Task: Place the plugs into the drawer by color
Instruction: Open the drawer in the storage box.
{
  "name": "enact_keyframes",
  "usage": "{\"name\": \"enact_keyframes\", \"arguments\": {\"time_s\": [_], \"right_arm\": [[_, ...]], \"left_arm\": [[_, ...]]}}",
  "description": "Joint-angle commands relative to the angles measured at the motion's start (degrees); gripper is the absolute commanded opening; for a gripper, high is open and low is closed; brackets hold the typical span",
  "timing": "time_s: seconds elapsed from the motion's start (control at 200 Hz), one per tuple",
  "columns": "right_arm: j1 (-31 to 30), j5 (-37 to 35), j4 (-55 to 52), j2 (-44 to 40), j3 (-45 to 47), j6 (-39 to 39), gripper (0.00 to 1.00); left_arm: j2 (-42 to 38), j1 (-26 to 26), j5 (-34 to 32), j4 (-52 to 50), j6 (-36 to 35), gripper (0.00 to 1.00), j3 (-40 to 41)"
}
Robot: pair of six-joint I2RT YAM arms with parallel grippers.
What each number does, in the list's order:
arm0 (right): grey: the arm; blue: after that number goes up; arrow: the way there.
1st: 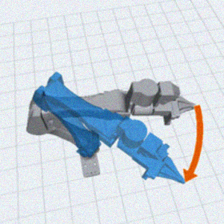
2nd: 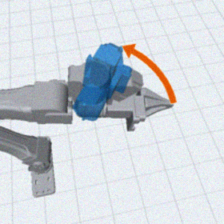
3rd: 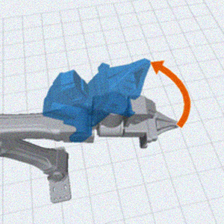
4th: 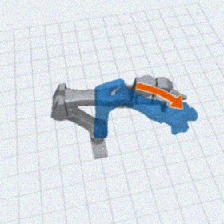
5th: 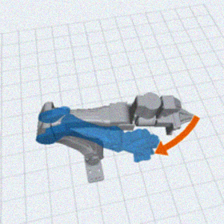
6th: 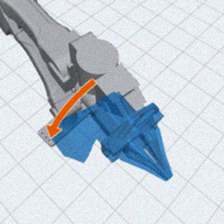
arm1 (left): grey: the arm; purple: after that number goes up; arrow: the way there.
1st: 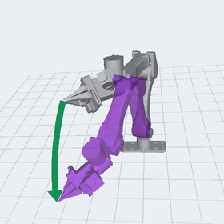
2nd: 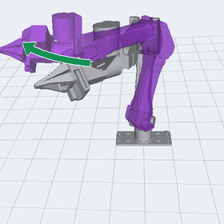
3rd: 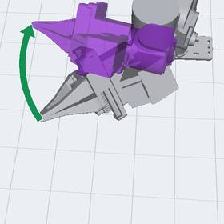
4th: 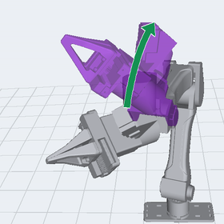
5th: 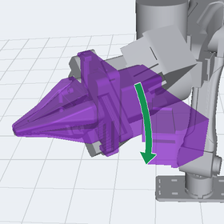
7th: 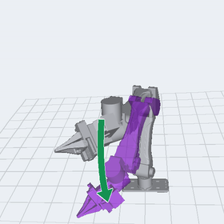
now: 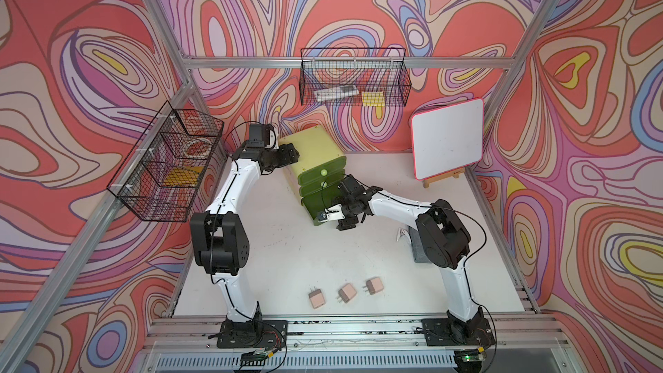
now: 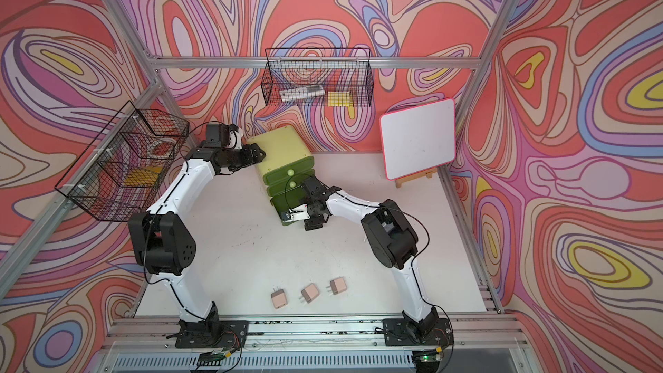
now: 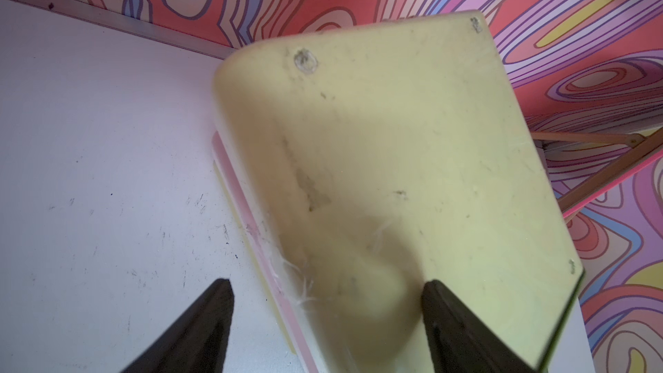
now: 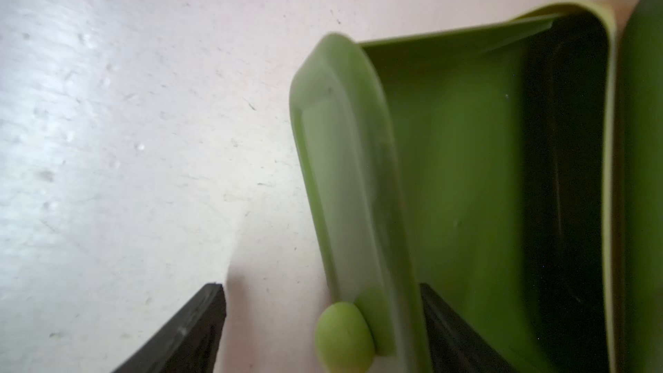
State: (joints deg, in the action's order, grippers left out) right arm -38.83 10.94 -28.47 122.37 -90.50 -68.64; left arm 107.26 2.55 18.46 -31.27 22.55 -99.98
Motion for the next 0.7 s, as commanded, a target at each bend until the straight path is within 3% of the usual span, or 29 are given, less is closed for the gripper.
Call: {"name": "enact_keyframes", "arguments": {"time_s": [0.0,0.28,0.471,0.581,0.691], "right_arm": [[-0.6,-0.1,-0.1,-1.9,2.0,2.2,0.81],[-0.9,0.7,1.9,-3.9,0.1,6.9,0.79],[-3.5,-2.9,7.1,-10.7,2.0,21.6,0.76],[-5.9,-10.7,10.6,-15.3,7.3,32.9,0.73],[-7.3,-20.6,9.4,-19.9,12.2,49.3,0.7]], "left_arm": [[2.1,-0.8,-3.3,-6.2,-0.4,0.81,2.5],[1.6,-0.7,-3.0,-6.1,-0.2,0.81,2.9],[0.0,-0.5,-3.2,-5.8,0.0,0.81,3.4],[-0.5,-0.3,-3.2,-5.8,0.1,0.81,3.4],[-0.9,0.0,-3.2,-6.0,0.0,0.82,3.4]]}}
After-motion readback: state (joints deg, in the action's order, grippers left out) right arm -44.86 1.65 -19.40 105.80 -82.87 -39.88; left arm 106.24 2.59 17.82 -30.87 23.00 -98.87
